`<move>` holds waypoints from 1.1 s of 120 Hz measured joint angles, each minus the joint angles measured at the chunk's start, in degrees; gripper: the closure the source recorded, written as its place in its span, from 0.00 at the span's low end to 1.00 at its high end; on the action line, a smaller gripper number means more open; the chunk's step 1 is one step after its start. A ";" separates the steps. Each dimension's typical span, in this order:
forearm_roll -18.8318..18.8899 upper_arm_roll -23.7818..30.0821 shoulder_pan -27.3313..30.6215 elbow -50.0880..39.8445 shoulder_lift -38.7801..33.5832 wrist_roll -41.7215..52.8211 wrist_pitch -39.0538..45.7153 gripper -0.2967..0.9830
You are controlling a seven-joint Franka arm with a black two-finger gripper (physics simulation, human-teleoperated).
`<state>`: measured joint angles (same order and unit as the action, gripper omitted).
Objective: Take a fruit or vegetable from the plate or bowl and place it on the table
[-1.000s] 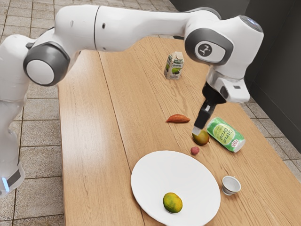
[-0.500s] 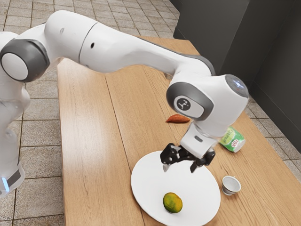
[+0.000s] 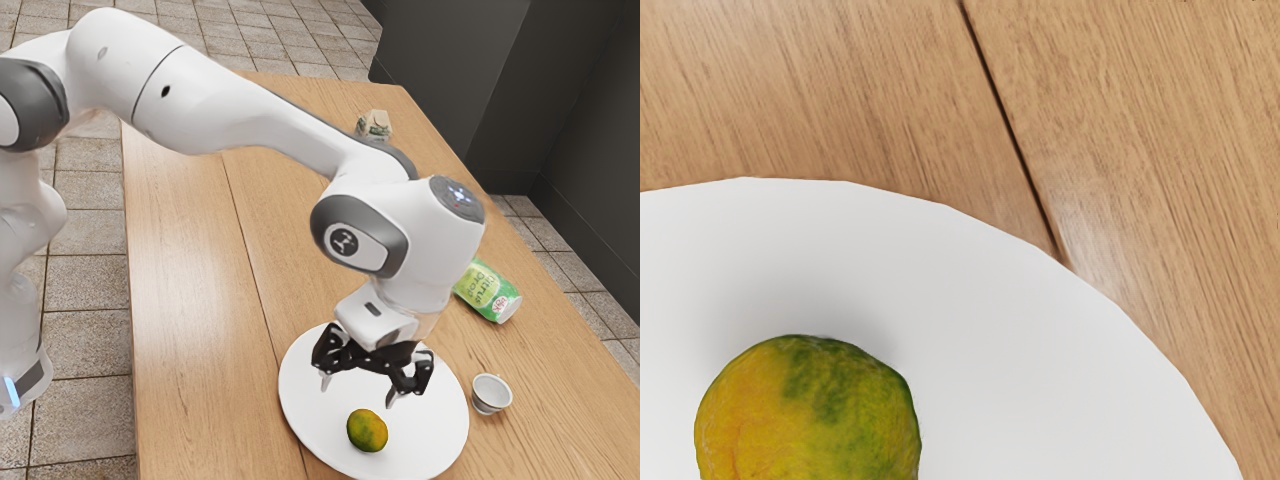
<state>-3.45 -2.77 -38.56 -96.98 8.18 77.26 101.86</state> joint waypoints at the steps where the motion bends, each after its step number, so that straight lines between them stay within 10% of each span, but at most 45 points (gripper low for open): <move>1: -0.05 0.01 -0.03 -0.16 -0.07 0.16 0.09 0.23; 132: -0.78 -0.66 0.51 -0.81 3.37 12.96 3.45 0.23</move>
<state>-4.23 -3.43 -38.06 -97.79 11.55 90.22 105.31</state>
